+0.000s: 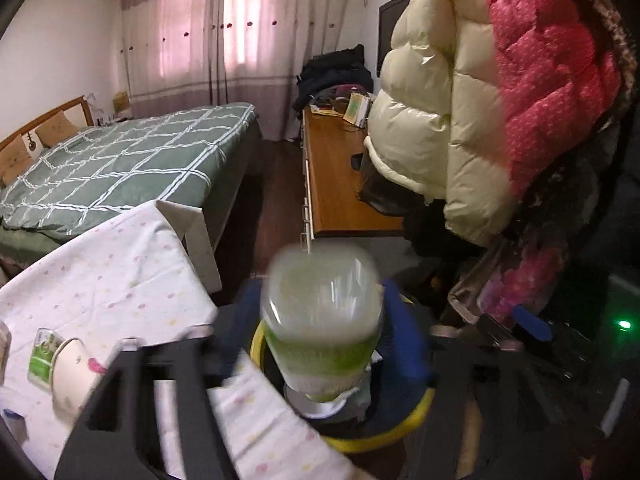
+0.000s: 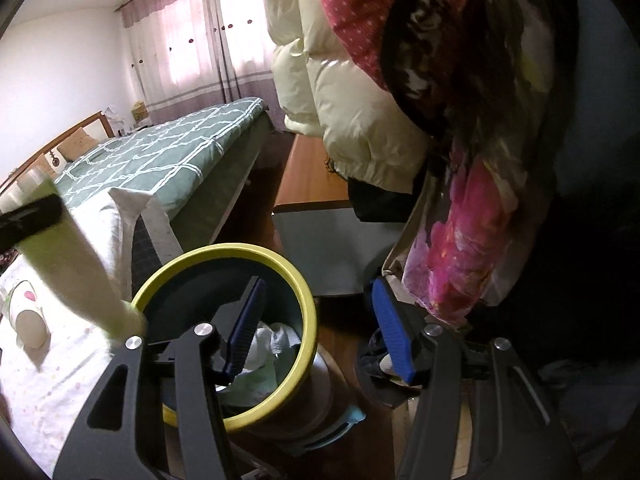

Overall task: Collect trash
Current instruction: 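Carry the green bottle over the bin and open the left tool, then reach the right tool to the pink-heart paper cup and grasp it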

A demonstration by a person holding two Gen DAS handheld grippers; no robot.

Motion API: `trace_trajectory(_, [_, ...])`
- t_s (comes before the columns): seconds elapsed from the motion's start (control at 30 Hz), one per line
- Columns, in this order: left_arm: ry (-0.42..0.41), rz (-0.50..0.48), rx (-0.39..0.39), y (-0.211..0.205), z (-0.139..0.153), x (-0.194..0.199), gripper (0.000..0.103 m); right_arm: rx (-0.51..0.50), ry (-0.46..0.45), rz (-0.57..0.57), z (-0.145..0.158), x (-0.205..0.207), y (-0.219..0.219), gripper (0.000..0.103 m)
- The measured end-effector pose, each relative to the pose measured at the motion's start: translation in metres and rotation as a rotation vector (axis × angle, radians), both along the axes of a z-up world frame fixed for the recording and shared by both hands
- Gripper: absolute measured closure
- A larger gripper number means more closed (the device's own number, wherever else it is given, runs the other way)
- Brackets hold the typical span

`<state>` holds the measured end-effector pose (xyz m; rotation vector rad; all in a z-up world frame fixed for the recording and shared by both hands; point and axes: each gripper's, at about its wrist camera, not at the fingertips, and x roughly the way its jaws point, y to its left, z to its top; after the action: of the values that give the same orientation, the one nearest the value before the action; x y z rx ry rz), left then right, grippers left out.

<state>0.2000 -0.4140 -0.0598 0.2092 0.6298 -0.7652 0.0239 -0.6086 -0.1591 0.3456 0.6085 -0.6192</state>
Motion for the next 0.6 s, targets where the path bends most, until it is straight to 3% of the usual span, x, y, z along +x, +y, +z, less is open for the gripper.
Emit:
trace_trajectory(0.13, [-0.018, 0.022, -0.024, 0.006, 0.001, 0.004, 0.026, -0.005, 0.005, 0.016, -0.001, 0.002, 0.006, 0.049])
trace_trajectory(0.27, [-0.049, 0.062, -0.053, 0.04, 0.016, 0.004, 0.022, -0.006, 0.01, 0.035, -0.001, 0.01, 0.015, 0.049])
trace_trajectory(0.47, [-0.071, 0.19, -0.105, 0.13, 0.031, 0.011, 0.018, -0.017, 0.024, 0.089, 0.001, 0.028, 0.039, 0.048])
trace_trajectory(0.6, [-0.086, 0.334, -0.121, 0.207, 0.029, 0.019, 0.017, -0.027, 0.034, 0.138, 0.003, 0.042, 0.063, 0.047])
